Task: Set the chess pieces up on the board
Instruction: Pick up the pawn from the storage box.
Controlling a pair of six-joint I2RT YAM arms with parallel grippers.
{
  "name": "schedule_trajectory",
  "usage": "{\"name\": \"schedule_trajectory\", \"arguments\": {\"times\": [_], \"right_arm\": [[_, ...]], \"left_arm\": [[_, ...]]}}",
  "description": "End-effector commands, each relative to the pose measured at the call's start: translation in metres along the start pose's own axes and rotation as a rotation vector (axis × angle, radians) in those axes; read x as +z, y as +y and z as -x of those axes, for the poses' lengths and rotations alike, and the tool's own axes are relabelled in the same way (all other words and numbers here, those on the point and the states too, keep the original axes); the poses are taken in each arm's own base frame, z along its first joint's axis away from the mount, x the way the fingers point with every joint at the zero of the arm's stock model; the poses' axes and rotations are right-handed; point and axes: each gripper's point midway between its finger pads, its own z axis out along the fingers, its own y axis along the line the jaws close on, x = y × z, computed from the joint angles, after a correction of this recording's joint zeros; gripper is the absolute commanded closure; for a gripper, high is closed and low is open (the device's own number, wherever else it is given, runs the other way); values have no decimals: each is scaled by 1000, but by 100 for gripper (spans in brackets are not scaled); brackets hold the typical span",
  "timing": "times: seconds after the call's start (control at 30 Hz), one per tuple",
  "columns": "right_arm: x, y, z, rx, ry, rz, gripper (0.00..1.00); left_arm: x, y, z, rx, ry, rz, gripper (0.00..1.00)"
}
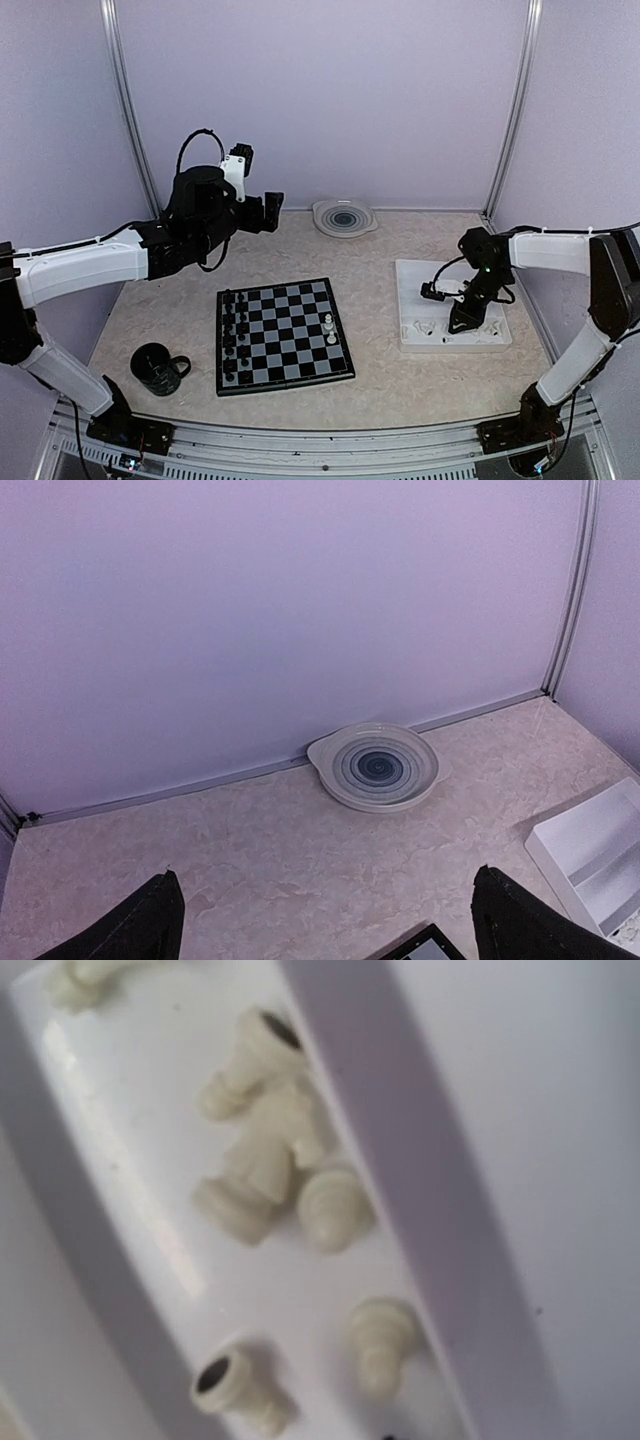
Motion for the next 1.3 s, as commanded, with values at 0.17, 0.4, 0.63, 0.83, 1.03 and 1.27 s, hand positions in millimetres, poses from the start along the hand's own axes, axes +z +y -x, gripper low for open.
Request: {"name": "schedule_trajectory", "arguments": {"times": [0.17, 0.4, 0.63, 0.83, 1.03, 1.27], "right_arm": [[12, -16, 11, 11, -20, -8, 67], [13, -22, 21, 20, -50, -8, 66], [18, -23, 34, 7, -73, 5, 67], [21, -28, 43, 11, -78, -7, 76], [21, -30, 47, 20, -84, -10, 90], [14, -25, 48, 12, -83, -11, 99]], "left_arm": [[2, -7, 2, 1, 1, -14, 1], [4, -10, -1, 5, 9, -23, 1], [5, -13, -4, 9, 17, -28, 1], [5, -15, -5, 13, 19, -31, 1], [4, -18, -4, 16, 17, -37, 1], [3, -20, -4, 20, 17, -40, 1]]}}
